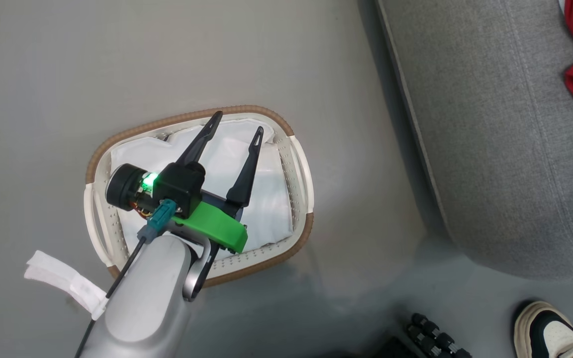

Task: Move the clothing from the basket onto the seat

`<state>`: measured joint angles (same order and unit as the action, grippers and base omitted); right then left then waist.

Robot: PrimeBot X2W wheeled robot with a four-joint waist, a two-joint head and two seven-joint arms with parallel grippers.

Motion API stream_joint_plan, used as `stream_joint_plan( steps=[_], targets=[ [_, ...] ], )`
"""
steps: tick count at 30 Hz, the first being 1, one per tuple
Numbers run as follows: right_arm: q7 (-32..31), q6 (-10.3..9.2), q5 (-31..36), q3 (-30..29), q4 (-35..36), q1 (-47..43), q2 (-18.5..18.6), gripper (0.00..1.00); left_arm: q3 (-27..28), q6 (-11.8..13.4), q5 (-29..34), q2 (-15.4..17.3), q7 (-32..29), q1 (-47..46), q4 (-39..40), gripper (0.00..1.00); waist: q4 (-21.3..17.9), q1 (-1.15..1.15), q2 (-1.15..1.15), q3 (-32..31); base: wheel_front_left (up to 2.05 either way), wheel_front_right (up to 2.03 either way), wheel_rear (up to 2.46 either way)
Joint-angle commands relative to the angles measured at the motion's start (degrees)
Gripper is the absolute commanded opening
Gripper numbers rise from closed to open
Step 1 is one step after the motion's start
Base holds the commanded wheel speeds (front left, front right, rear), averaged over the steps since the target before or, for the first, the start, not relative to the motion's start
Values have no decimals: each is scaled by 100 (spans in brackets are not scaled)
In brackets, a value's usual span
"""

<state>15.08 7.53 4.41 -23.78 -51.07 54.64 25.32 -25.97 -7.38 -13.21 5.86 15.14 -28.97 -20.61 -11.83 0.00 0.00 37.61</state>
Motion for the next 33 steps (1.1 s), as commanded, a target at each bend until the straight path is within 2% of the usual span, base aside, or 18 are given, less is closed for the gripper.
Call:
stream_joint_plan(
  steps=[1,11,17,23,33],
  targets=[
    [12,-8,56,-62,81,-140,-52,100,7,-19,19,12,0,-75,-18,100,28,0,0,6,0,0,0],
    [12,-8,-150,43,797,-1266,-554,100,192,-20,-69,-68,1,204,-123,100,-88,0,0,-630,0,0,0],
    [12,-8,-303,590,1172,-1941,-646,100,516,24,41,-94,0,532,-178,100,-129,0,0,-1121,0,0,0],
    [12,-8,-676,1124,1543,-2387,-911,100,945,105,110,-137,0,922,-127,100,-24,0,0,-1562,0,0,0],
    [11,-8,-1021,2286,2030,-2517,-1400,100,1818,387,325,-214,1,1471,-31,100,535,0,0,-2148,0,0,0]
  ],
)
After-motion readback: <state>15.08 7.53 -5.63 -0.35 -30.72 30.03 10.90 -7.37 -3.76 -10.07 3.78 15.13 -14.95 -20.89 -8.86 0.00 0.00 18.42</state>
